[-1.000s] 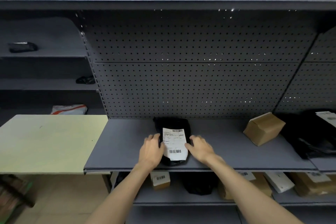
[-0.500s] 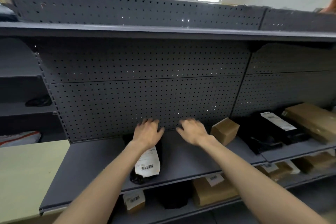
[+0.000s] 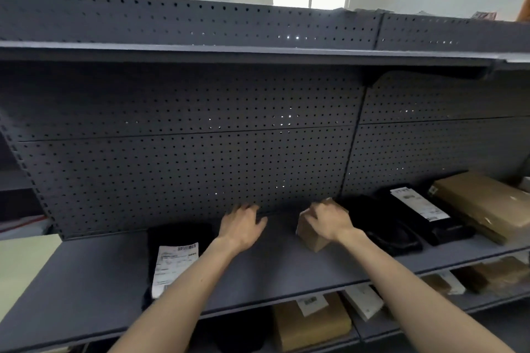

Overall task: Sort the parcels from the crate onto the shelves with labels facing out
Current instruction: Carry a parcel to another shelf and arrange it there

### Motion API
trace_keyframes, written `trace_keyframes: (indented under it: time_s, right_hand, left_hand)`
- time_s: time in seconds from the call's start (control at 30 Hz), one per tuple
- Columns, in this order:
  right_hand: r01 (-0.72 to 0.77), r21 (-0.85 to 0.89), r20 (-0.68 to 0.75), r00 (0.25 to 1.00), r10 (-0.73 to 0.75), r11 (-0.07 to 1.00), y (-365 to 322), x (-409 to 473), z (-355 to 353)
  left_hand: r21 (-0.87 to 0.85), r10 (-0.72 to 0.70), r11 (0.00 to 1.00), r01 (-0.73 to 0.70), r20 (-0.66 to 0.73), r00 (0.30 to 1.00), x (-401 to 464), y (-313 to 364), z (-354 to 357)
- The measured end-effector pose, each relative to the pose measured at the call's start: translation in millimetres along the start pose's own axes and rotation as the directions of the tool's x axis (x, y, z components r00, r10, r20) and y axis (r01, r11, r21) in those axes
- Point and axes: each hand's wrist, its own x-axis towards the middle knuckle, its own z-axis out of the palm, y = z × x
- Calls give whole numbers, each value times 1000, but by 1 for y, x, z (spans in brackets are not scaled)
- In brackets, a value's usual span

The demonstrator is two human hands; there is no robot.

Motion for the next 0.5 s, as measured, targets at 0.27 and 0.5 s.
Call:
trace_keyframes:
  time_s: [0.27, 0.5]
  right_hand:
    - [-30, 103, 86, 996, 21, 994, 111, 40, 24]
    - [-71, 318, 194, 981, 8, 945, 145, 70, 44]
  left_hand:
    - [-46, -122, 991, 127, 92, 988, 43, 86, 55]
    - [-237, -262, 924, 300, 176, 949, 67, 110, 85]
